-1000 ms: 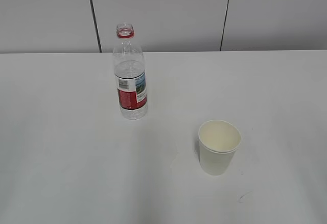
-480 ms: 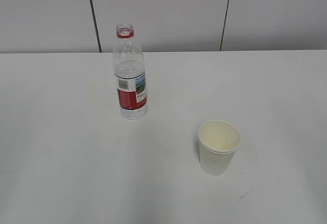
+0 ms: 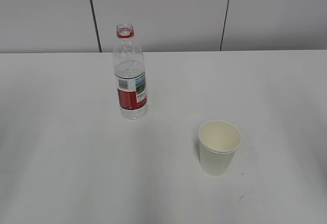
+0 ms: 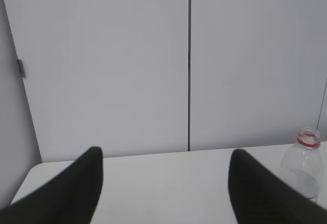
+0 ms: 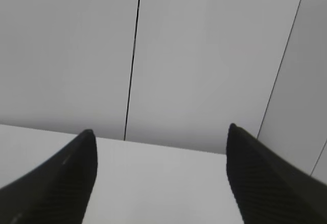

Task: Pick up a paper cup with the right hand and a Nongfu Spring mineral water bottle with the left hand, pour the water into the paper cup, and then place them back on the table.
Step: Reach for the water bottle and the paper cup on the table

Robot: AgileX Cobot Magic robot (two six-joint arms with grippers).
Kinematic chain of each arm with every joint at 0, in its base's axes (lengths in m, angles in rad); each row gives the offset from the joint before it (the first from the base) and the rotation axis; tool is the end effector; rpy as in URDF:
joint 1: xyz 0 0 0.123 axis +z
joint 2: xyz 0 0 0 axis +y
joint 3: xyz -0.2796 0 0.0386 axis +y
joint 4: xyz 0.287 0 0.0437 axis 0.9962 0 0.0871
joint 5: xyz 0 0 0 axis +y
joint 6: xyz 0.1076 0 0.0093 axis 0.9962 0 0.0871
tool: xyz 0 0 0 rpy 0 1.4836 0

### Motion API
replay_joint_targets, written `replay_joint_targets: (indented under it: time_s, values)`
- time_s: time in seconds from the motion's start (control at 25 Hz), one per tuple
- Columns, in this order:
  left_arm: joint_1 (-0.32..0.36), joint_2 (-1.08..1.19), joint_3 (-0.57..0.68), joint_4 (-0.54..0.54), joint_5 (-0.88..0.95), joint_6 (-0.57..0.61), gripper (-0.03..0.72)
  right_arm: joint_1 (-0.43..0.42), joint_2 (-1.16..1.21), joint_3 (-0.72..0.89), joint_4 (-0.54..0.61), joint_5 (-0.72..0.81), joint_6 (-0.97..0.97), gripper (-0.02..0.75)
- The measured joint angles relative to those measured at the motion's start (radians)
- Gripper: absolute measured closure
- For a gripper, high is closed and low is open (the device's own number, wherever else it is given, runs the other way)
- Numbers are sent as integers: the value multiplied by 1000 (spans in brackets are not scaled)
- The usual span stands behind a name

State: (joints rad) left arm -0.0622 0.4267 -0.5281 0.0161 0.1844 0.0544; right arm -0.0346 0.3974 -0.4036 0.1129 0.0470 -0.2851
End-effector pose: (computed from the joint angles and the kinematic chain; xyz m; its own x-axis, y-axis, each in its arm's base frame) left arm 0.1503 -0.0090 0.3467 0.0084 0.0698 -0.9975 0.0588 0.9958 0.0702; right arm 0.1517 -0.0047 0.3172 0.0409 -0.1730 -0.9841 0.0369 0.9845 -0.1715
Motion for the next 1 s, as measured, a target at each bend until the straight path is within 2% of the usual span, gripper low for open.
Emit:
replay_joint_targets:
  time_s: [0.2,0.48,1.0]
  values:
    - [0,195,0,-9,-156,0,225,0,169,1,2,-56,-2,156]
    - [0,458,0,-16,-344,0,225,0,382,5,-6,-220,-2,156]
    - [0,776,0,-35,-477,-54,225,6,677,5,-32,-344,61,156]
